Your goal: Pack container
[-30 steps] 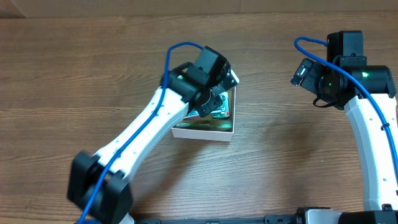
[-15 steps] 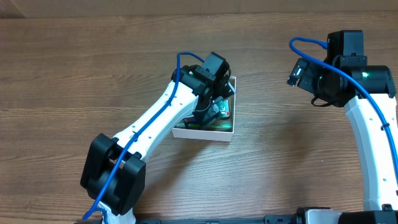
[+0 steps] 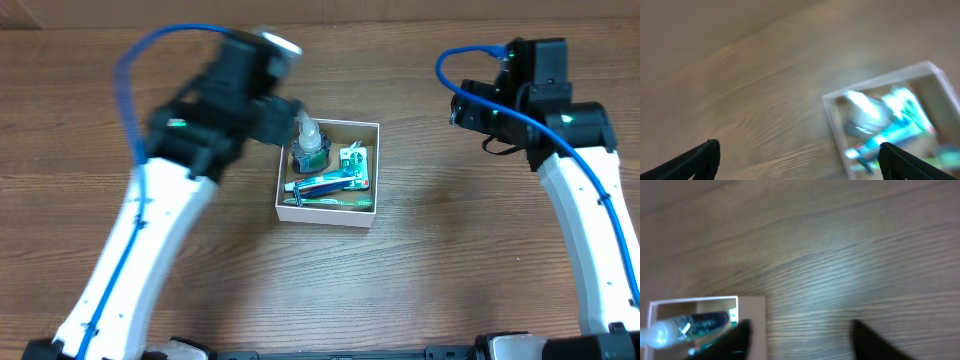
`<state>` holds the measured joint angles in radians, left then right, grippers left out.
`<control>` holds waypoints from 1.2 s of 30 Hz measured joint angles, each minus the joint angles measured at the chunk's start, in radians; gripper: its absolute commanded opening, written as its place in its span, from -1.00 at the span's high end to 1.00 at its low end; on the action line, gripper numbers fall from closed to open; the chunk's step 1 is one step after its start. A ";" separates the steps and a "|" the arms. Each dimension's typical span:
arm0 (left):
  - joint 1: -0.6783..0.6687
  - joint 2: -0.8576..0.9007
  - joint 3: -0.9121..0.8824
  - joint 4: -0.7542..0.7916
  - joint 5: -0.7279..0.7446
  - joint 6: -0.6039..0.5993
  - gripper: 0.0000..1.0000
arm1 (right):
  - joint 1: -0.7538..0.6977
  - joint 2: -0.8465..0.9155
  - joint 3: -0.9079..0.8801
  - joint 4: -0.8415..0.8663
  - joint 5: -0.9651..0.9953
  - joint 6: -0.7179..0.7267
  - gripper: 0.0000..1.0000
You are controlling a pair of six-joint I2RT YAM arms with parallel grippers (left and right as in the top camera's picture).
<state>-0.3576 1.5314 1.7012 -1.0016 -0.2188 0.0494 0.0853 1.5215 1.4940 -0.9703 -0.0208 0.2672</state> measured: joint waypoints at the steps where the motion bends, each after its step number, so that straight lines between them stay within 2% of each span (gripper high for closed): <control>1: 0.068 -0.019 0.000 -0.001 0.002 -0.045 -1.00 | 0.008 0.024 0.000 0.002 -0.002 -0.004 0.53; 4: 0.203 -0.047 0.000 -0.013 0.020 -0.109 -1.00 | 0.019 0.086 0.000 0.005 -0.002 -0.005 0.72; 10: 0.375 -0.061 0.001 -0.085 0.075 -0.186 -1.00 | 0.045 0.302 0.000 0.043 -0.037 -0.014 0.73; 16: 0.421 -0.061 0.001 -0.095 0.092 -0.209 -1.00 | 0.095 0.395 0.000 0.059 -0.116 -0.061 0.73; 26: 0.423 -0.061 0.001 -0.103 0.103 -0.212 -1.00 | 0.211 0.436 0.000 0.138 -0.246 -0.164 0.68; 27: 0.423 -0.061 0.001 -0.105 0.103 -0.213 -1.00 | 0.213 0.436 0.000 0.146 -0.262 -0.172 0.63; 30: 0.423 -0.061 0.001 -0.111 0.103 -0.214 -1.00 | 0.211 0.436 0.000 0.160 -0.280 -0.190 0.10; 31: 0.423 -0.061 0.001 -0.111 0.103 -0.216 -1.00 | 0.209 0.436 0.000 0.165 -0.280 -0.192 0.00; 32: 0.423 -0.061 0.001 -0.112 0.103 -0.216 -1.00 | 0.206 0.436 0.000 0.168 -0.275 -0.201 -0.27; 34: 0.423 -0.061 0.001 -0.113 0.103 -0.216 -1.00 | 0.199 0.436 0.000 0.169 -0.259 -0.196 -0.53; 35: 0.423 -0.061 0.001 -0.114 0.103 -0.216 -1.00 | 0.195 0.436 0.000 0.167 -0.239 -0.198 -0.86; 36: 0.423 -0.061 0.001 -0.115 0.103 -0.216 -1.00 | 0.191 0.436 0.004 0.162 -0.226 -0.200 -1.00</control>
<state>0.0654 1.4708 1.7020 -1.1164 -0.1158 -0.1661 0.2764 1.9572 1.4979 -0.8085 -0.2466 0.0669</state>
